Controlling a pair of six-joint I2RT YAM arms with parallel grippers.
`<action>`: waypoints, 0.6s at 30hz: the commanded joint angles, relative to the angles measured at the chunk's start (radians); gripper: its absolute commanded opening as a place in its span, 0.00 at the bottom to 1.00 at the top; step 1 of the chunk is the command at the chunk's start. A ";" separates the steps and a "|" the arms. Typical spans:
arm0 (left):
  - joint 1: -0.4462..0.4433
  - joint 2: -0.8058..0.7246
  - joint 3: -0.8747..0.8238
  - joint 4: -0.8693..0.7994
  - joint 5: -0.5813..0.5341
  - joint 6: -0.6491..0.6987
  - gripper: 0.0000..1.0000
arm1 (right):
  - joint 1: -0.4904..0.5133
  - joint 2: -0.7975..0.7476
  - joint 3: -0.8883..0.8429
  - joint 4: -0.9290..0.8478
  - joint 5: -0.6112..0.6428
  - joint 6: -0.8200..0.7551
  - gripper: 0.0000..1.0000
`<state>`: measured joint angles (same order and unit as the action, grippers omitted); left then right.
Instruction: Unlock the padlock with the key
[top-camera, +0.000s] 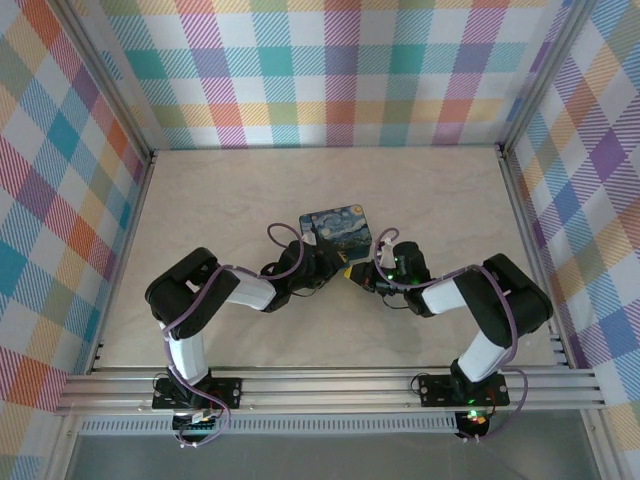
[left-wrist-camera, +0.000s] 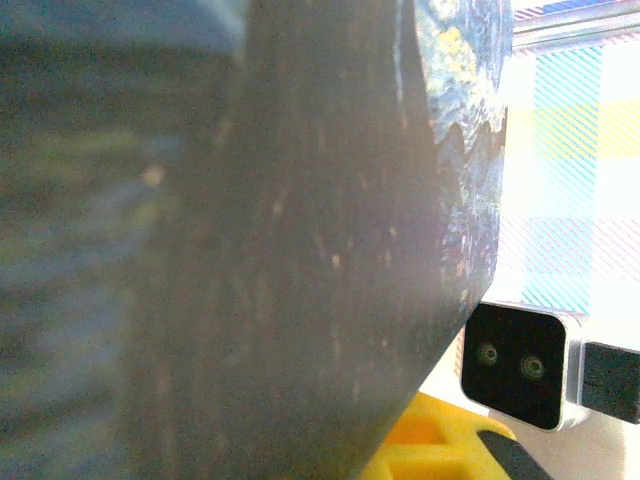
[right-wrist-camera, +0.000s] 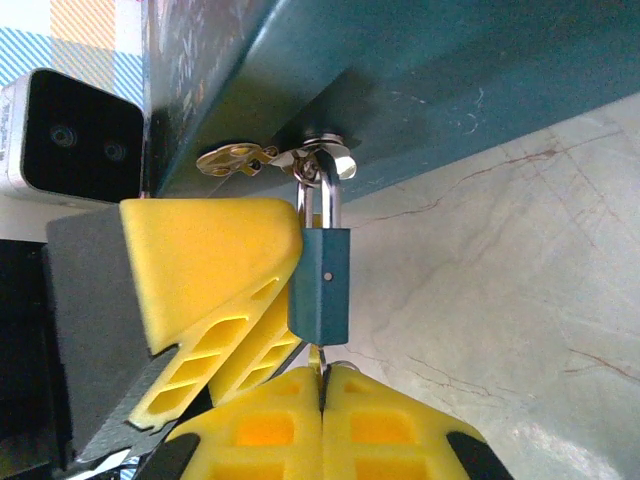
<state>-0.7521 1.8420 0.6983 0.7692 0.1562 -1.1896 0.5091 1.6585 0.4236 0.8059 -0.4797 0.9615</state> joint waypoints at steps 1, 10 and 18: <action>-0.008 0.033 -0.008 -0.104 0.034 -0.073 0.12 | 0.000 -0.025 0.008 0.014 -0.013 -0.004 0.05; -0.009 0.021 -0.003 -0.120 0.026 -0.076 0.02 | -0.006 -0.076 0.007 -0.110 0.028 -0.080 0.21; -0.008 0.007 -0.007 -0.130 0.019 -0.075 0.00 | -0.007 -0.203 0.016 -0.336 0.121 -0.205 0.37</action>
<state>-0.7521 1.8412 0.7040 0.7616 0.1555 -1.1980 0.5041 1.5032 0.4240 0.5812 -0.4049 0.8383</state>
